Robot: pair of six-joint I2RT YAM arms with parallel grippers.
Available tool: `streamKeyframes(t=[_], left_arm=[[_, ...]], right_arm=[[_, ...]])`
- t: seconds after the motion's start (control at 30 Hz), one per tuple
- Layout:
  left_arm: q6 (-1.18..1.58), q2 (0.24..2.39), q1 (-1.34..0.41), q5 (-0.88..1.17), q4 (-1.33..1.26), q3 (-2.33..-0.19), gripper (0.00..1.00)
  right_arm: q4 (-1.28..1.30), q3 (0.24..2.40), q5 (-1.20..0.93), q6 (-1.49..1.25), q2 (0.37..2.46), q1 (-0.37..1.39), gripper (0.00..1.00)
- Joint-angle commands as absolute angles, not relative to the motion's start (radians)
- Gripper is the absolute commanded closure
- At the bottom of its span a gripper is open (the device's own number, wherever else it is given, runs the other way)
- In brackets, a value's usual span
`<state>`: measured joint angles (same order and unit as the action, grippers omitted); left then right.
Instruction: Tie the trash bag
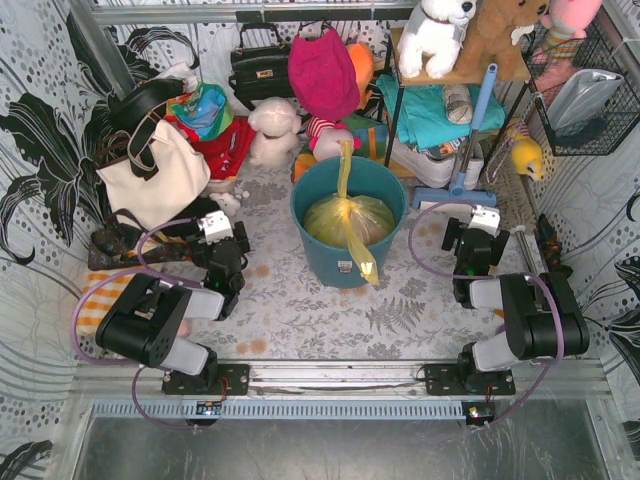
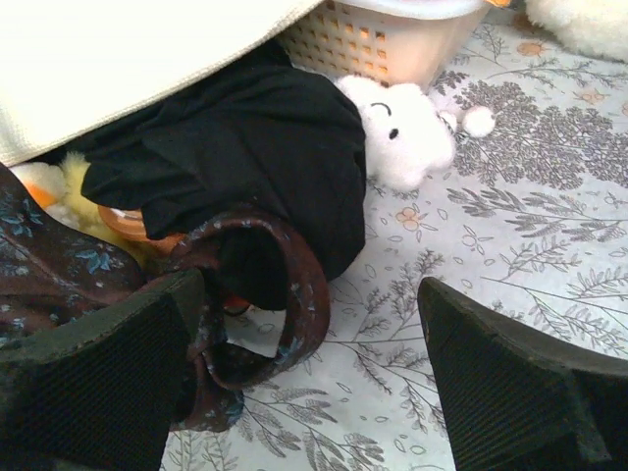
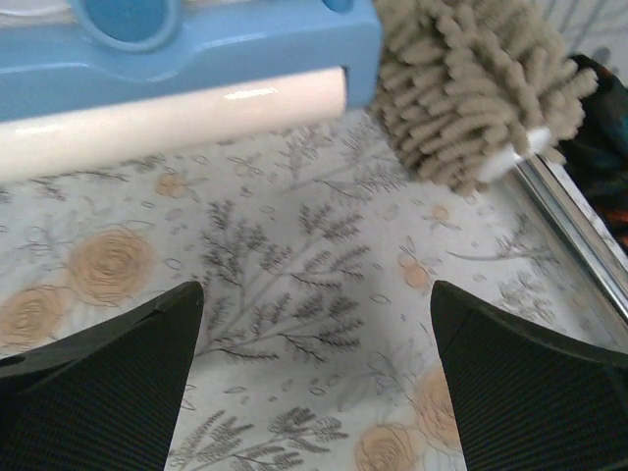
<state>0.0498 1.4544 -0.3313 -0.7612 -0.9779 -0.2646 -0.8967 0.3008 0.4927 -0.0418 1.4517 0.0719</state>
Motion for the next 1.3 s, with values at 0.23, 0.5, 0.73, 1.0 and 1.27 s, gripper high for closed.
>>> streamKeyframes(t=[0.23,0.5,0.73,1.0,1.27], left_arm=[[0.071,1.455,-0.115,-0.235,-1.229,-0.193,0.02],[0.071,1.468,-0.115,-0.246,-1.260,-0.186,0.02],[0.074,1.467,-0.114,-0.245,-1.256,-0.189,0.02],[0.073,1.468,-0.114,-0.245,-1.256,-0.188,0.02],[0.073,1.468,-0.114,-0.245,-1.256,-0.188,0.02]], right_arm=[[-1.213,0.222,0.275,0.051,1.479,0.067,0.03],[-1.252,0.206,0.266,0.054,1.485,0.067,0.03],[-1.360,0.162,0.255,0.075,1.534,0.077,0.03],[-1.368,0.175,0.245,0.071,1.549,0.074,0.03],[-1.380,0.170,0.249,0.076,1.549,0.074,0.03]])
